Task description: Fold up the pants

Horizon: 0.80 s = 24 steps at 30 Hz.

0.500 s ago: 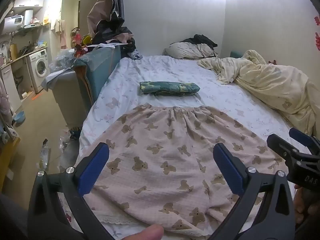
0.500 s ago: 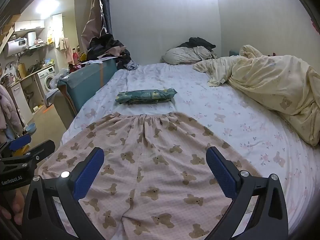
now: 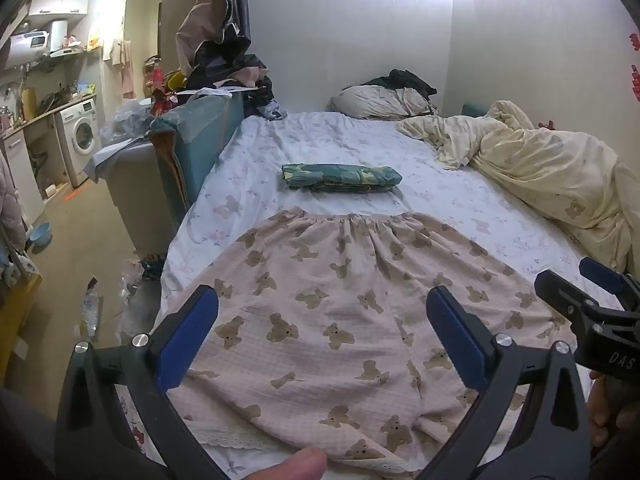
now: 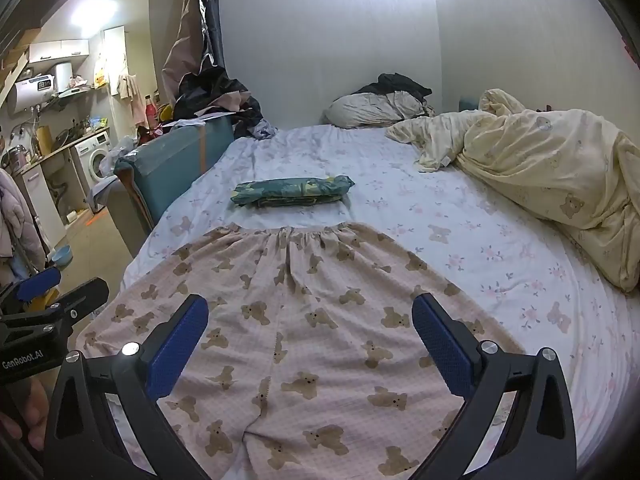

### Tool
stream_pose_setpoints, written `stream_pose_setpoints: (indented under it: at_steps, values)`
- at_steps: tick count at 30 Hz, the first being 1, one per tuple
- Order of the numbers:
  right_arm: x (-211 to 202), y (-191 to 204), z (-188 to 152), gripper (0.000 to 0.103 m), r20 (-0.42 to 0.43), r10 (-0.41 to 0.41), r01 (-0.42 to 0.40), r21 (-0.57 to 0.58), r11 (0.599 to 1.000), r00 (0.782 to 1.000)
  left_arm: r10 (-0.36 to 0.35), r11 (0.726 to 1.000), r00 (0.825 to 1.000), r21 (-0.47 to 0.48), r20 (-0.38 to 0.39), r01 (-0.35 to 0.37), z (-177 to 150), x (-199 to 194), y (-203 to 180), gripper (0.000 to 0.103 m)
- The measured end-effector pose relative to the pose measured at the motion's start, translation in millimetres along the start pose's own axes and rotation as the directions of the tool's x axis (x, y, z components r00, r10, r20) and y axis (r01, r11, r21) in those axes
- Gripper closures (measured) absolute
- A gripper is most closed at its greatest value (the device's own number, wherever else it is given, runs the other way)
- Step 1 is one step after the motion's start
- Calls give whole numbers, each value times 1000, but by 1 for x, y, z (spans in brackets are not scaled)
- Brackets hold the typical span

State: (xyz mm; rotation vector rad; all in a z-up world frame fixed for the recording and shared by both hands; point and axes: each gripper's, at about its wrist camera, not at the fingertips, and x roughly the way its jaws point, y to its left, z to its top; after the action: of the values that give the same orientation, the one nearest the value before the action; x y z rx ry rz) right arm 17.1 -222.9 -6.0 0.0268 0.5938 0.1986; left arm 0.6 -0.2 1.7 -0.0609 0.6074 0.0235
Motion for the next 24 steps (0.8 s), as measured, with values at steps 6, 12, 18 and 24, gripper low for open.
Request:
stream_pose_setpoints:
  at_steps: [6,12,18,24]
  values:
    - [0,1,0,0,1,-1,1,-2,1000,1000,0,1000,1000,-2,-2,0,-1,0,1,1]
    - [0,1,0,0,1,-2,2,-3,1000,1000,3,1000,1000,-1,0,-3,-1,0,1,1]
    - [0,2,0,0,-1,-2,2,-5,1000,1000,3,1000,1000,0,1,-3,3,-2,3,1]
    - [0,2,0,0,-3,-3,3,-4,1000,1000,6,1000,1000,1,3,-6,3,-2,3,1]
